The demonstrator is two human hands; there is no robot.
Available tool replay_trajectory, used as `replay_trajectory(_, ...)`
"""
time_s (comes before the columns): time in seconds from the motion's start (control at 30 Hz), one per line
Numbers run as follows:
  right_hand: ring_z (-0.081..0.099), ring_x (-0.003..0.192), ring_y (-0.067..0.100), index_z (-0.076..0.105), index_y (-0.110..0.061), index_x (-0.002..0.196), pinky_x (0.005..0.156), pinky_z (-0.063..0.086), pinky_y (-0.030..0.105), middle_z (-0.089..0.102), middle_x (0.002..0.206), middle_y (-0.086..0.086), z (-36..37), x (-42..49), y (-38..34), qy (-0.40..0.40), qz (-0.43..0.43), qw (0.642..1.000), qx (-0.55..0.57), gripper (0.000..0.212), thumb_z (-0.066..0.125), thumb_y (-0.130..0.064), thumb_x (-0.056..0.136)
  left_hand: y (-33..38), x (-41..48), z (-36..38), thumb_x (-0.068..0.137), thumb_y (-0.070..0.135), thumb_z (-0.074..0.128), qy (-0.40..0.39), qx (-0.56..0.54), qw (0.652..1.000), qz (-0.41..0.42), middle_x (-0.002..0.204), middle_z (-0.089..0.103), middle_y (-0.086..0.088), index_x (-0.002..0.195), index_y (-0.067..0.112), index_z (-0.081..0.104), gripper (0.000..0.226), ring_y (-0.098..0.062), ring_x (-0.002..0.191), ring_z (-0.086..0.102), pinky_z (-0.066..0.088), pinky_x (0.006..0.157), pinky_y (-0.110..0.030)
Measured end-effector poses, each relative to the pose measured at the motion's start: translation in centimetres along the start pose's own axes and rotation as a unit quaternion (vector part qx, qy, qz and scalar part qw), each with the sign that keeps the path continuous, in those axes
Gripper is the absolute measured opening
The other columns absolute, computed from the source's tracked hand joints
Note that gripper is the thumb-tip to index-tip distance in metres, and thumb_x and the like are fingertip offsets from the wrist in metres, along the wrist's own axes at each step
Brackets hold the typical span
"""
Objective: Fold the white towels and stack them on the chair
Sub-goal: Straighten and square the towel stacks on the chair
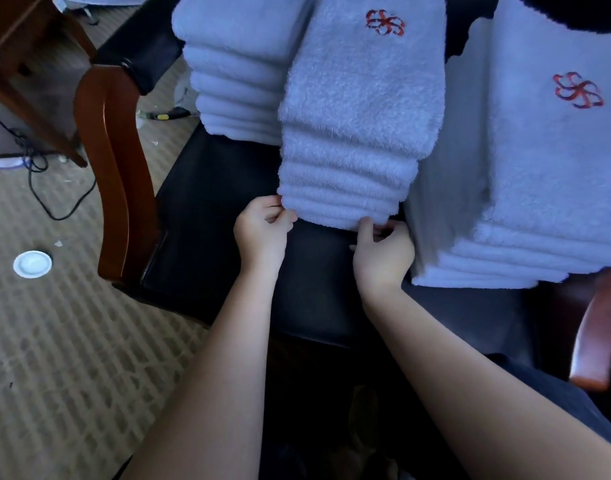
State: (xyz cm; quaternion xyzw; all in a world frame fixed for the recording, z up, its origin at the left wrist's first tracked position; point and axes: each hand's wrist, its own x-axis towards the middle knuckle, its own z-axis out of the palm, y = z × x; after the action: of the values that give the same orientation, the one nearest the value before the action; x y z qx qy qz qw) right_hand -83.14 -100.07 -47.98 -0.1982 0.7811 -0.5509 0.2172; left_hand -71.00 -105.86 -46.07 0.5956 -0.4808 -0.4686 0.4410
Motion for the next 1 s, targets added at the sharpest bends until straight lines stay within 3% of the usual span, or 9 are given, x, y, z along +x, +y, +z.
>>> replay_trajectory(0.13, 0.067, 0.082, 0.025, 0.052, -0.012, 0.087, 0.081, 0.055, 0.041, 0.066, 0.089, 0.004, 2.0, 2.2, -0.6, 0.032, -0.001, 0.999, -0.003, 0.019, 0.057, -0.029, 0.09, 0.3, 1.9, 1.1, 0.083, 0.007, 0.073, -0.018, -0.024, 1.0, 0.002, 0.086, 0.073, 0.004, 0.095, 0.022, 0.064, 0.021, -0.006, 0.078, 0.07, 0.058, 0.084, -0.033)
replay_trajectory(0.2, 0.064, 0.086, 0.021, 0.05, -0.01, 0.09, 0.082, 0.05, 0.028, 0.065, 0.093, 0.002, 2.8, 3.4, -1.2, 0.043, 0.004, 0.999, -0.012, 0.018, 0.057, -0.026, 0.092, 0.5, 3.1, 1.5, 0.082, 0.009, 0.074, -0.026, -0.03, 0.999, 0.005, 0.088, 0.073, 0.005, 0.097, 0.022, 0.063, 0.022, -0.007, 0.082, 0.07, 0.058, 0.085, -0.034)
replay_trajectory(0.33, 0.05, 0.085, 0.011, 0.048, -0.009, 0.093, 0.064, 0.033, 0.012, 0.054, 0.091, -0.003, 4.4, 5.7, -2.7, 0.064, 0.022, 0.998, -0.014, 0.011, 0.054, -0.019, 0.094, 0.3, 4.8, 2.7, 0.085, 0.011, 0.071, -0.039, -0.023, 0.999, 0.019, 0.098, 0.072, 0.0, 0.093, 0.019, 0.059, 0.016, -0.009, 0.094, 0.068, 0.055, 0.093, -0.037)
replay_trajectory(0.47, 0.053, 0.083, 0.009, 0.057, -0.002, 0.105, 0.061, 0.038, 0.0, 0.058, 0.093, -0.001, 5.7, 7.2, -3.7, 0.063, 0.025, 0.995, 0.069, 0.016, 0.054, -0.01, 0.092, 0.8, 6.3, 3.9, 0.093, 0.005, 0.053, -0.09, 0.109, 0.983, 0.114, 0.11, 0.067, -0.001, 0.112, 0.013, 0.064, 0.023, -0.014, 0.104, 0.063, 0.052, 0.094, -0.037)
replay_trajectory(0.57, 0.052, 0.086, 0.007, 0.057, -0.004, 0.11, 0.065, 0.038, 0.001, 0.06, 0.1, 0.001, 6.4, 8.0, -3.8, 0.047, -0.003, 0.996, 0.074, 0.02, 0.05, -0.006, 0.092, 1.3, 7.4, 4.6, 0.098, 0.012, 0.048, -0.081, 0.321, 0.922, 0.199, 0.105, 0.051, -0.003, 0.133, 0.017, 0.054, 0.036, -0.021, 0.099, 0.054, 0.043, 0.087, -0.028)
replay_trajectory(0.67, 0.056, 0.086, 0.008, 0.058, -0.009, 0.112, 0.075, 0.043, 0.008, 0.064, 0.105, 0.004, 6.7, 9.0, -3.7, 0.024, -0.023, 0.997, 0.072, 0.027, 0.047, -0.002, 0.089, 1.6, 7.6, 5.2, 0.101, 0.013, 0.043, -0.075, 0.396, 0.88, 0.252, 0.103, 0.049, -0.004, 0.14, 0.018, 0.047, 0.04, -0.027, 0.107, 0.05, 0.041, 0.093, -0.034)
replay_trajectory(0.77, 0.06, 0.094, 0.01, 0.056, -0.011, 0.116, 0.086, 0.049, 0.02, 0.063, 0.11, 0.007, 7.1, 9.5, -3.5, -0.007, -0.016, 0.996, 0.083, 0.039, 0.043, 0.005, 0.082, 1.3, 8.4, 5.4, 0.101, 0.011, 0.042, -0.062, 0.393, 0.872, 0.285, 0.115, 0.06, -0.009, 0.139, 0.012, 0.05, 0.039, -0.029, 0.113, 0.05, 0.041, 0.097, -0.04)
replay_trajectory(0.87, 0.061, 0.101, 0.009, 0.053, -0.012, 0.123, 0.094, 0.051, 0.03, 0.061, 0.115, 0.006, 7.1, 9.3, -3.1, -0.026, -0.026, 0.996, 0.084, 0.05, 0.041, 0.007, 0.078, 0.6, 9.2, 5.9, 0.098, 0.009, 0.044, -0.047, 0.382, 0.877, 0.289, 0.099, 0.056, -0.009, 0.129, 0.01, 0.056, 0.033, -0.028, 0.103, 0.053, 0.044, 0.085, -0.037)
replay_trajectory(1.0, 0.058, 0.111, 0.011, 0.05, -0.011, 0.128, 0.097, 0.048, 0.026, 0.057, 0.123, 0.005, 6.3, 8.8, -3.3, -0.059, -0.042, 0.996, 0.053, 0.051, 0.043, 0.008, 0.081, 0.3, 8.5, 6.4, 0.097, 0.011, 0.048, -0.065, 0.391, 0.879, 0.263, 0.1, 0.054, -0.006, 0.127, 0.01, 0.053, 0.03, -0.024, 0.105, 0.052, 0.038, 0.078, -0.03)
